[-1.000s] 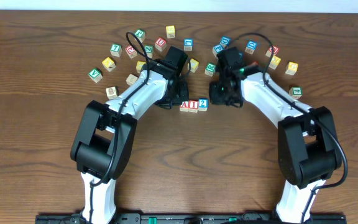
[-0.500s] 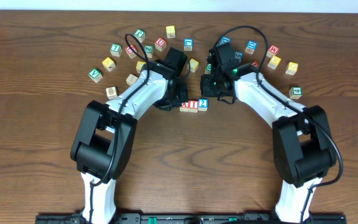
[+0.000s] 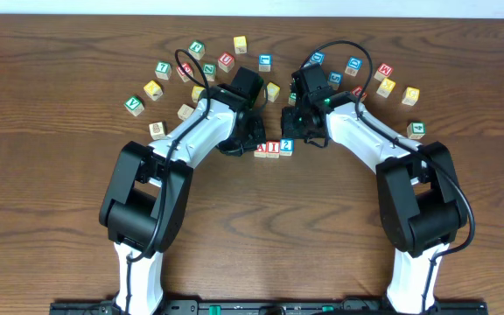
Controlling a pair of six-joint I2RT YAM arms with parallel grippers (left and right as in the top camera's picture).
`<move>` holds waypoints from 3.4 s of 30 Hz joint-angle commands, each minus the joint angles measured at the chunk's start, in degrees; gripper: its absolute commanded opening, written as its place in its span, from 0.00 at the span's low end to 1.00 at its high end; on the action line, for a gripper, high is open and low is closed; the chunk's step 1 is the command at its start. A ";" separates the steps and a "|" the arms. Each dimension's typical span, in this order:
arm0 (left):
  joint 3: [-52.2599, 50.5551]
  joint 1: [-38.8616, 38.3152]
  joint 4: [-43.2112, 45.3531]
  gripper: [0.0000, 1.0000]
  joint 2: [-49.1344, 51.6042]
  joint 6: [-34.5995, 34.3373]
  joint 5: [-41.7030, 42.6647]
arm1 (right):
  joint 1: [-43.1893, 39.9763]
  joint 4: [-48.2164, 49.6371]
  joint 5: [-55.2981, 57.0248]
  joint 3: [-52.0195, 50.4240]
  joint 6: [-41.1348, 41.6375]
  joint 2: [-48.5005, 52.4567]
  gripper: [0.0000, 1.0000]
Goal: Spell out AI2
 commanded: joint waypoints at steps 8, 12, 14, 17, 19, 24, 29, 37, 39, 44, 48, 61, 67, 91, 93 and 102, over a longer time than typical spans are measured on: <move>-0.37 0.07 -0.26 0.08 0.76 -0.68 0.72 | 0.68 0.57 -2.23 0.81 0.35 1.84 0.03; -0.37 0.07 -0.20 0.08 0.76 -0.68 0.72 | 0.92 1.01 -3.91 0.81 -2.14 1.84 0.02; -0.37 0.07 -0.15 0.08 0.76 -0.68 0.72 | 0.98 0.96 -4.59 0.81 -3.37 1.84 0.02; -0.37 0.07 -0.15 0.08 0.76 -0.66 0.72 | 1.07 0.55 -4.90 0.81 -4.04 1.84 0.02; -0.39 0.07 -0.15 0.08 0.76 -0.66 0.72 | 1.27 0.11 -4.90 0.81 -4.07 1.84 0.02; -0.37 0.07 -0.15 0.08 0.76 -0.66 0.72 | 1.62 -0.52 -4.90 0.81 -4.26 1.84 0.01; -0.37 0.07 -0.15 0.08 0.76 -0.66 0.72 | 1.81 -1.18 -5.33 0.81 -4.94 1.84 0.01; -0.37 0.07 -0.15 0.08 0.76 -0.66 0.72 | 2.01 -1.62 -5.40 0.81 -4.90 1.84 0.01; -0.37 0.07 -0.15 0.07 0.76 -0.63 0.70 | 2.01 -1.84 -5.55 0.81 -4.90 1.84 0.01; -0.37 0.07 -0.15 0.08 0.76 -0.66 0.72 | 2.01 -1.46 -5.53 0.83 -4.87 1.84 0.02; -0.37 0.07 -0.15 0.08 0.76 -0.66 0.70 | 1.33 -0.33 -5.53 1.73 -4.85 1.68 0.08; -0.37 0.07 -0.17 0.08 0.76 -0.37 0.70 | -2.62 -18.69 -5.51 11.06 -3.98 0.00 0.13; -0.37 0.07 -0.20 0.08 0.76 0.00 0.70 | -2.51 -21.00 -4.63 7.52 -3.98 0.04 0.10; -0.37 0.07 -0.17 0.08 0.76 -2.91 0.72 | -1.42 -7.04 -1.38 6.60 -3.98 0.17 0.13; -0.37 0.07 -0.17 0.08 0.76 -3.08 0.74 | -1.20 -6.95 -1.38 6.62 -3.98 0.22 0.13; -0.37 0.09 -0.79 0.08 0.76 -5.46 0.74 | -1.09 -6.25 -1.22 6.62 -3.50 1.25 0.14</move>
